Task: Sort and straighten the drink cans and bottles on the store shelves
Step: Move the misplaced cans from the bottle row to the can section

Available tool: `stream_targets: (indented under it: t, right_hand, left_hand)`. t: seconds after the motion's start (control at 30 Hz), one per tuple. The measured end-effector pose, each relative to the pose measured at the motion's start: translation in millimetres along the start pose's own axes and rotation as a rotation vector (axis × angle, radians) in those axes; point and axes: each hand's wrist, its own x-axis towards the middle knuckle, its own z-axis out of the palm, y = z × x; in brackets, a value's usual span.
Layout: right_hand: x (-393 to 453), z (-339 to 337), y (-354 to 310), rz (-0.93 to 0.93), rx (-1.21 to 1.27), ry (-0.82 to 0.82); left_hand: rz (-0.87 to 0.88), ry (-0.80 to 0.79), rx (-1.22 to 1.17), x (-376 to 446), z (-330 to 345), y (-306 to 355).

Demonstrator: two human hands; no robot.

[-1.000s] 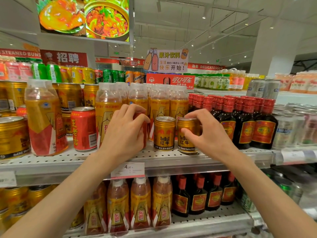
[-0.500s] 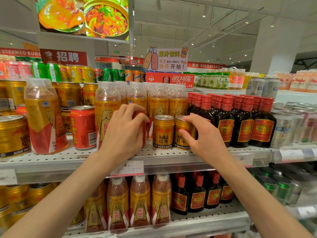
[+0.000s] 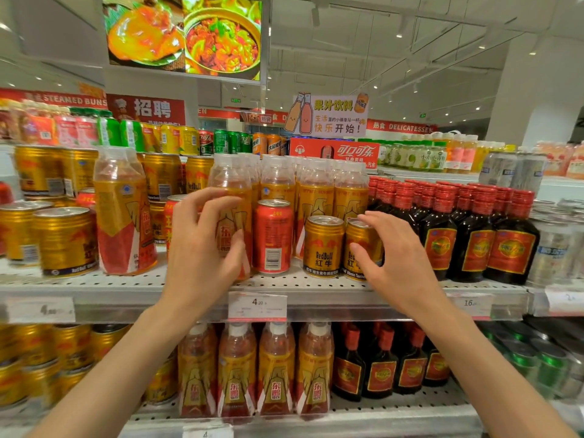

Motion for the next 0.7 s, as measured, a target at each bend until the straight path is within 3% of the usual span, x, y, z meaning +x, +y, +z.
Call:
stream_targets:
  t: [0.17, 0.27, 0.47, 0.7]
  right_hand:
    - [22, -1, -26, -0.087, 0.018, -0.01]
    - [45, 6, -47, -0.146, -0.016, -0.128]
    - [75, 26, -83, -0.079, -0.091, -0.371]
    - [74, 38, -88, -0.024, 0.034, -0.324]
  left_hand:
    - [-0.076, 0.0, -0.03, -13, 0, -12]
    - [-0.121, -0.017, -0.036, -18, 1, -15]
    - [-0.131, -0.034, -0.041, -21, 1, -16]
    - [-0.14, -0.053, -0.058, -24, 0, -19]
